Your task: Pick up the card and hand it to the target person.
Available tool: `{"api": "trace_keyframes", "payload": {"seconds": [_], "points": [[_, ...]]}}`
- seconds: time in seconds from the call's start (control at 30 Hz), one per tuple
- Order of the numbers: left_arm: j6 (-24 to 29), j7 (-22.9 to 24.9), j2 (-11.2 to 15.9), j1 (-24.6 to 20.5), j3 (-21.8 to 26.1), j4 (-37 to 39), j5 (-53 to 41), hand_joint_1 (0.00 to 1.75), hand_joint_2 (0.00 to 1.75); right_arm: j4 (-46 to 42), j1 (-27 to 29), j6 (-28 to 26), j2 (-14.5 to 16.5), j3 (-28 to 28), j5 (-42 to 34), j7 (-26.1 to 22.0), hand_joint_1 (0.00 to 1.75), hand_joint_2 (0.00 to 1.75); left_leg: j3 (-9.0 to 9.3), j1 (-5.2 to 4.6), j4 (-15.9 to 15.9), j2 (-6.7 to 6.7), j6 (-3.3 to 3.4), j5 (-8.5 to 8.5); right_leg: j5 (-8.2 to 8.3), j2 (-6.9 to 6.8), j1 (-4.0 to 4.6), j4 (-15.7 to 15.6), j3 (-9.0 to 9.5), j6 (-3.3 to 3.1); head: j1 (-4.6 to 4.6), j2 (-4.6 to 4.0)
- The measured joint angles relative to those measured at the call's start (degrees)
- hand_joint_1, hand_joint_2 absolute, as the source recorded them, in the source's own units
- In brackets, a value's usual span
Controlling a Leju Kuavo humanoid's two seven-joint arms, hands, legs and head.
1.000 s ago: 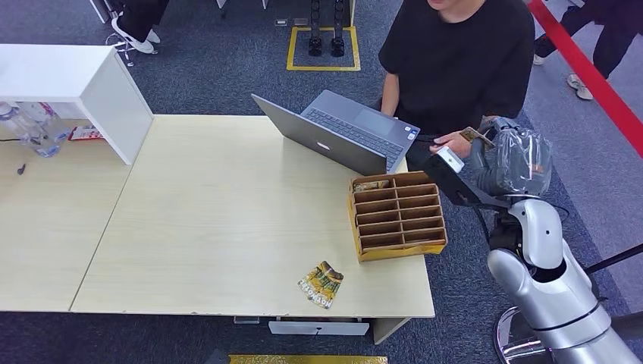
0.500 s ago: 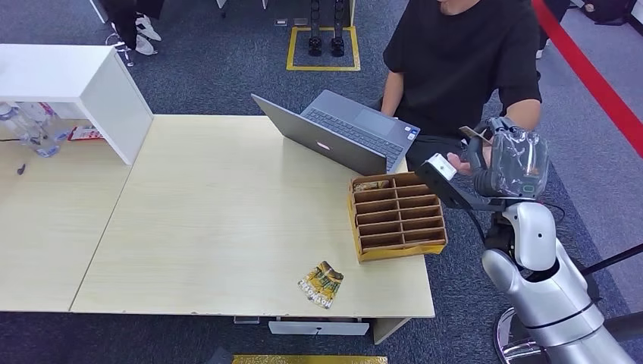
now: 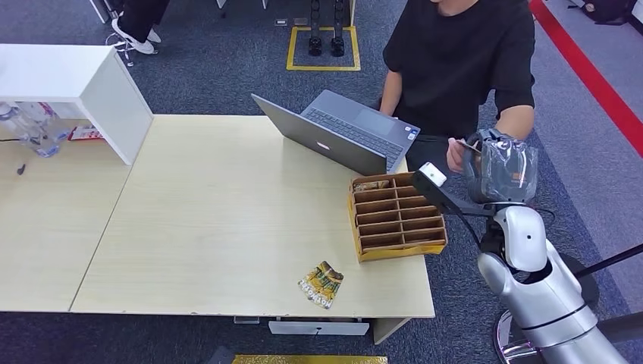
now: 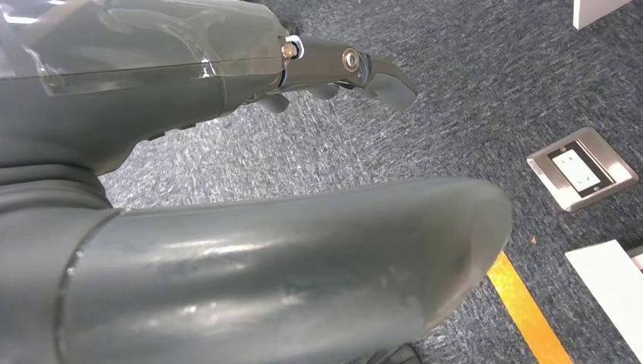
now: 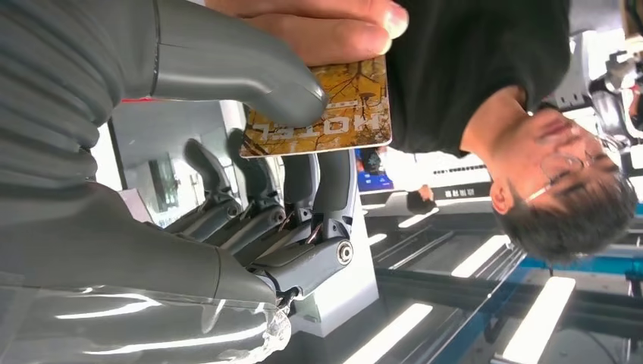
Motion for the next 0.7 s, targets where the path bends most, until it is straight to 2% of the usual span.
{"api": "trace_keyframes", "payload": {"seconds": [0.03, 0.07, 0.43, 0.7], "points": [[0.0, 0.0, 0.0, 0.0, 0.0, 0.0, 0.0, 0.00, 0.00, 0.1, 0.0, 0.3, 0.0, 0.1, 0.1, 0.1, 0.09, 1.75, 0.00, 0.00, 0.0, 0.00, 0.00, 0.00, 0.00, 0.00, 0.00, 0.0, 0.00, 0.00, 0.00, 0.00], [0.0, 0.0, 0.0, 0.0, 0.0, 0.0, 0.0, 0.00, 0.00, 0.2, 0.1, 0.5, 0.0, 0.2, 0.1, 0.1, 0.00, 1.75, 0.00, 0.00, 0.0, 0.00, 0.00, 0.00, 0.00, 0.00, 0.00, 0.0, 0.00, 0.00, 0.01, 0.00], [0.0, 0.0, -0.1, -0.1, 0.0, 0.0, 0.0, 0.00, 0.00, 1.3, 0.3, 3.2, 0.1, 0.9, -0.7, 0.5, 0.00, 1.75, 0.00, 0.00, 0.0, 0.00, 0.00, 0.00, 0.00, 0.00, 0.00, 0.0, 0.00, 0.00, 0.01, 0.00], [0.2, -0.1, -0.1, 0.0, 0.0, 0.0, 0.3, 0.00, 0.00, 0.6, 1.2, -0.4, 0.6, 1.0, -1.2, 0.8, 0.00, 1.75, 0.00, 0.00, 0.0, 0.00, 0.00, 0.00, 0.00, 0.00, 0.00, 0.0, 0.00, 0.00, 0.00, 0.00]]}}
